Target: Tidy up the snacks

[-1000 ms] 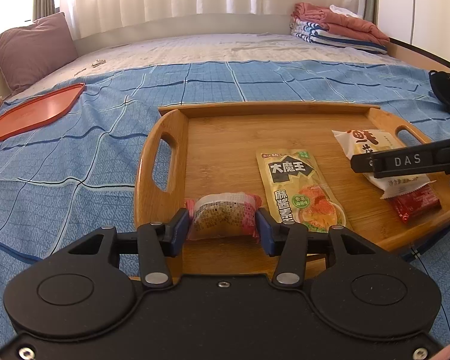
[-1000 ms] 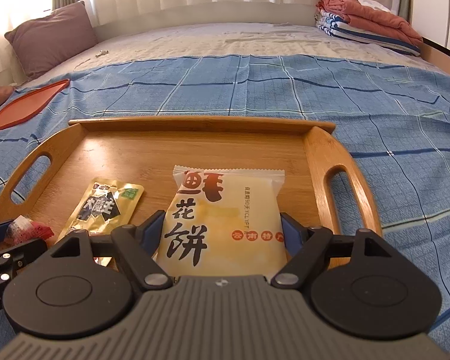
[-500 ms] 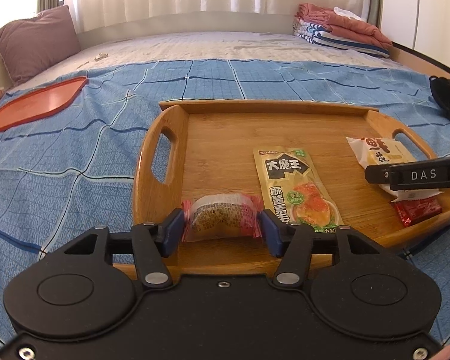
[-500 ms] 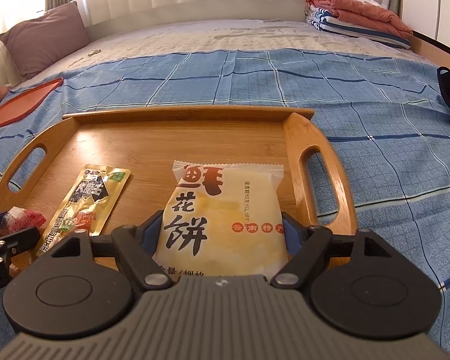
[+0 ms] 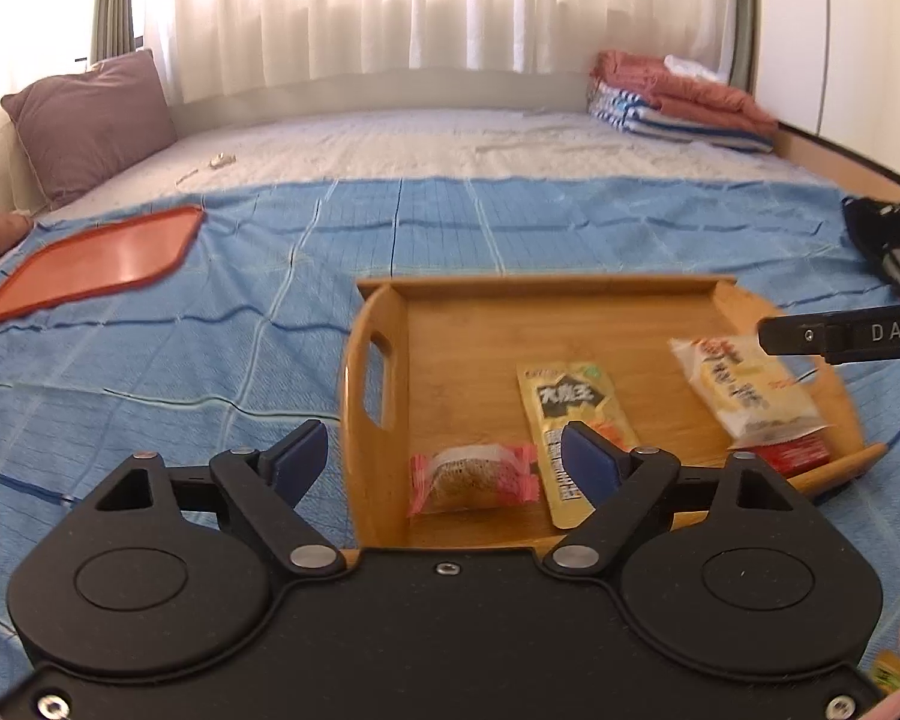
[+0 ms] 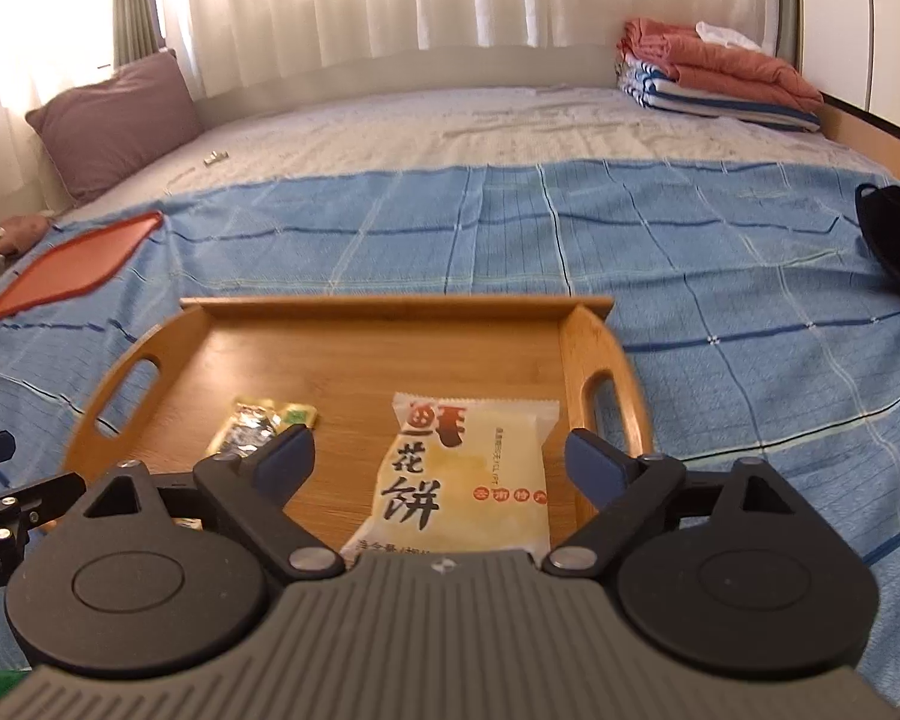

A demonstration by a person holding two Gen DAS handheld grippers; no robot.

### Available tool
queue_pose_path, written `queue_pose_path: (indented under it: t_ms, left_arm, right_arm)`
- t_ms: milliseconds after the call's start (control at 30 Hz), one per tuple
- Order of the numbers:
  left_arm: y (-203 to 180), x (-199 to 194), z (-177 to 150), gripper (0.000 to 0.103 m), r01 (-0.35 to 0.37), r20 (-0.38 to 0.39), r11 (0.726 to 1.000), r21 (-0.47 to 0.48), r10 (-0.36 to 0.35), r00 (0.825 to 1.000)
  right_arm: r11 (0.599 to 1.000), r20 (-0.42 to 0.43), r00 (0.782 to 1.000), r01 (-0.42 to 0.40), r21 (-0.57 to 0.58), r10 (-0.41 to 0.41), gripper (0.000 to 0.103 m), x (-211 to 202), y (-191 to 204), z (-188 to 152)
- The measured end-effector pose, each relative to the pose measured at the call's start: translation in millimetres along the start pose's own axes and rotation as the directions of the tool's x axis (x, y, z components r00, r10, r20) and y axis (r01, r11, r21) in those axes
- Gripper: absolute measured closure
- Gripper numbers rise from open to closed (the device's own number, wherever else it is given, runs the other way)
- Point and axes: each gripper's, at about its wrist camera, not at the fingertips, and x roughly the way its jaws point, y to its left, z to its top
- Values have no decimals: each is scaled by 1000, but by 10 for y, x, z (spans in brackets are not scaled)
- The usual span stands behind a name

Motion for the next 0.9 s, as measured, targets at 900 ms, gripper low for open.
queue_pose_path:
  t_ms: [900]
  left_arm:
    - [0, -1795, -1074, 12, 54, 121, 998, -44, -49, 991]
  right_arm:
    - [990, 157, 984, -60, -125, 80, 1, -1853, 88, -1198]
